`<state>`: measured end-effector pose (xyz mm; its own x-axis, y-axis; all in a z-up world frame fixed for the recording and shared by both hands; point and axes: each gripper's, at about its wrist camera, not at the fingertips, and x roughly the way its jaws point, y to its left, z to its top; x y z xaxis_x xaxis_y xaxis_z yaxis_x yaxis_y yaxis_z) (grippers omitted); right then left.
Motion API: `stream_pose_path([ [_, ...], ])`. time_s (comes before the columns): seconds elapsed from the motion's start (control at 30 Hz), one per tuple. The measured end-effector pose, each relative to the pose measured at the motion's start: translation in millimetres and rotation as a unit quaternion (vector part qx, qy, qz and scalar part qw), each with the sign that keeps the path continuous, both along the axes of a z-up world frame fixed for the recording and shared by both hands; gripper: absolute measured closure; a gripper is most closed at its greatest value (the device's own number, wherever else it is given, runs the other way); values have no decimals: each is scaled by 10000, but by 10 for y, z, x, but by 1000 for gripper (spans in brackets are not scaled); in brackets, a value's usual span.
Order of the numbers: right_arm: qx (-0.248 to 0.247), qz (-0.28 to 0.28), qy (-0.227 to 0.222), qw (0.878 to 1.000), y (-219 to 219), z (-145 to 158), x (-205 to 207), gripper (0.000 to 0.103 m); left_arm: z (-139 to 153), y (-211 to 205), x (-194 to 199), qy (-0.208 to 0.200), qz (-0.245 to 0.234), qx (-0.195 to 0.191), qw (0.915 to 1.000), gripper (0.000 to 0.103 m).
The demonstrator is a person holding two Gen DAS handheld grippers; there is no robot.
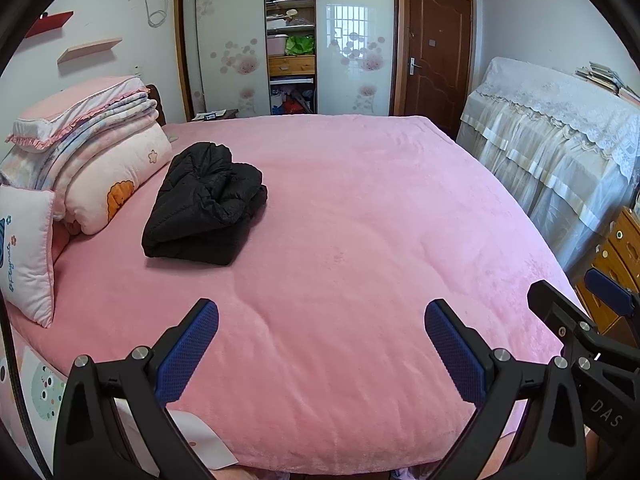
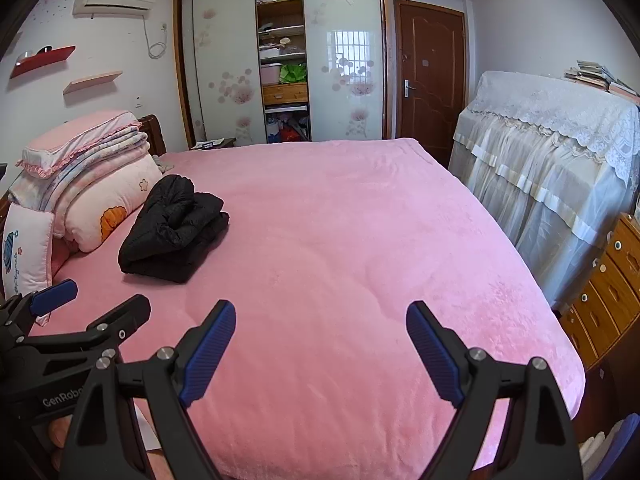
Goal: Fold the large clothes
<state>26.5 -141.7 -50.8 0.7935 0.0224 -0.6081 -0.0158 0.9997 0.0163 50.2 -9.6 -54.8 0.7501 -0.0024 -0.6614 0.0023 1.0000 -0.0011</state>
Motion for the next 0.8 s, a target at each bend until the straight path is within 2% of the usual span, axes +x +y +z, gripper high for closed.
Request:
stream_pose_path([
  [0.8,-4,-2,9,10000,-40,-23,-9,15,-55,-27,18,94,-22,-20,10000,1],
])
